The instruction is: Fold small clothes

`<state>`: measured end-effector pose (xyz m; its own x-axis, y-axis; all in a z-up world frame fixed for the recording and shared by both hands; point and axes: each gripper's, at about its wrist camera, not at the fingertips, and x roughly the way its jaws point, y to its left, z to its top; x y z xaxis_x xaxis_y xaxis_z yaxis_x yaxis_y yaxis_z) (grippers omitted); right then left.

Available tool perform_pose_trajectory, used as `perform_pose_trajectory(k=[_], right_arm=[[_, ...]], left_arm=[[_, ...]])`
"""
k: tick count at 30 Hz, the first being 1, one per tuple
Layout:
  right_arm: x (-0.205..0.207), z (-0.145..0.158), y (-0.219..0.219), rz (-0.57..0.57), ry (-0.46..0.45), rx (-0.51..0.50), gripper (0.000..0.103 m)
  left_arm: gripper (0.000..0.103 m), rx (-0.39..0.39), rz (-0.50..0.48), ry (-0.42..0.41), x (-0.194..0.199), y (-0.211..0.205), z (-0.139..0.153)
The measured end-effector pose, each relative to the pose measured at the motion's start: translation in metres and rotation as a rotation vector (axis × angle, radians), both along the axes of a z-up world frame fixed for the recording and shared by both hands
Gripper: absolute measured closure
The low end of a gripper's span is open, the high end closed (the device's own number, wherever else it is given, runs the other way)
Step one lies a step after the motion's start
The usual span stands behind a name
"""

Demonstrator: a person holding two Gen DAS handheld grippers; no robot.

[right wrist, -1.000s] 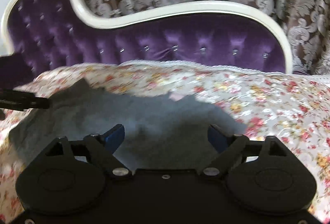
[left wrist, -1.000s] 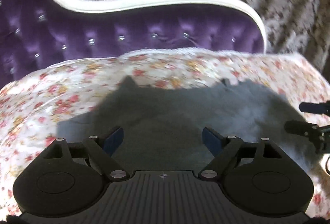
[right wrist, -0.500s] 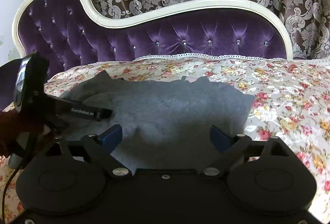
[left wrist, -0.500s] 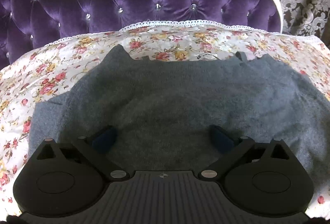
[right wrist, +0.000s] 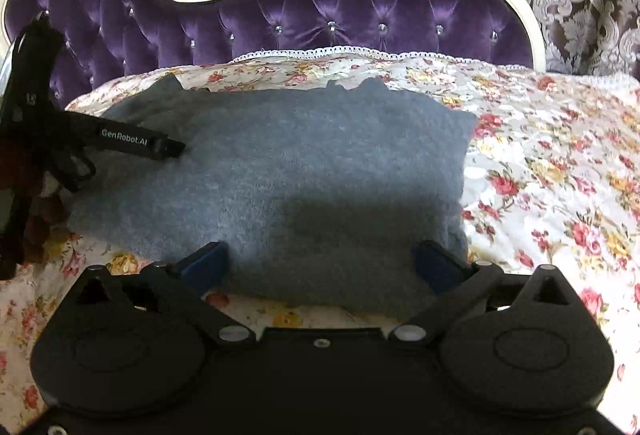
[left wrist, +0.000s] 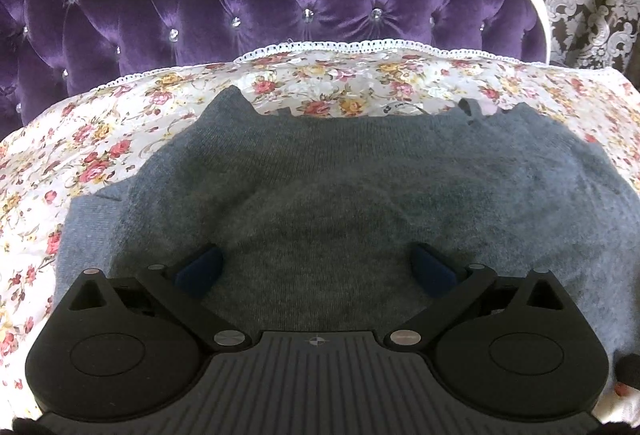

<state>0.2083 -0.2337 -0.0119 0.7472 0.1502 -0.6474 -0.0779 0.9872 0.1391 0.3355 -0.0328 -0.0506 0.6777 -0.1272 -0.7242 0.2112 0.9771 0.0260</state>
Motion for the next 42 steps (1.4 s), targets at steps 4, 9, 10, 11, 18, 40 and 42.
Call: perform_pose_trajectory(k=[4,9,10,11,18,40,42], right_arm=[[-0.01,0.015,-0.02,0.024,-0.058,0.134,0.001],[-0.001,0.021,-0.069,-0.075,-0.069,0.309,0.001],[0.004,0.018,-0.077,-0.093,-0.058,0.333,0.001],[0.01,0.014,-0.086,-0.103,-0.036,0.367,0.001],[0.047,-0.019,-0.118,-0.062,0.07,0.686,0.0],[0.064,-0.021,-0.111,0.036,0.037,0.635,0.0],[0.063,-0.022,-0.11,0.048,0.023,0.629,0.0]], left_arm=[[0.0,0.001,0.0,0.003,0.001,0.0,0.001],[0.0,0.005,0.012,-0.005,0.0,-0.001,0.0],[0.0,0.006,0.015,-0.006,0.0,-0.001,0.0],[0.0,0.007,0.015,-0.006,0.0,-0.001,0.0],[0.0,0.007,0.017,0.02,0.003,-0.002,0.003],[0.001,0.018,0.072,0.119,0.047,-0.028,0.007],[0.003,0.011,0.072,0.138,0.05,-0.029,0.014]])
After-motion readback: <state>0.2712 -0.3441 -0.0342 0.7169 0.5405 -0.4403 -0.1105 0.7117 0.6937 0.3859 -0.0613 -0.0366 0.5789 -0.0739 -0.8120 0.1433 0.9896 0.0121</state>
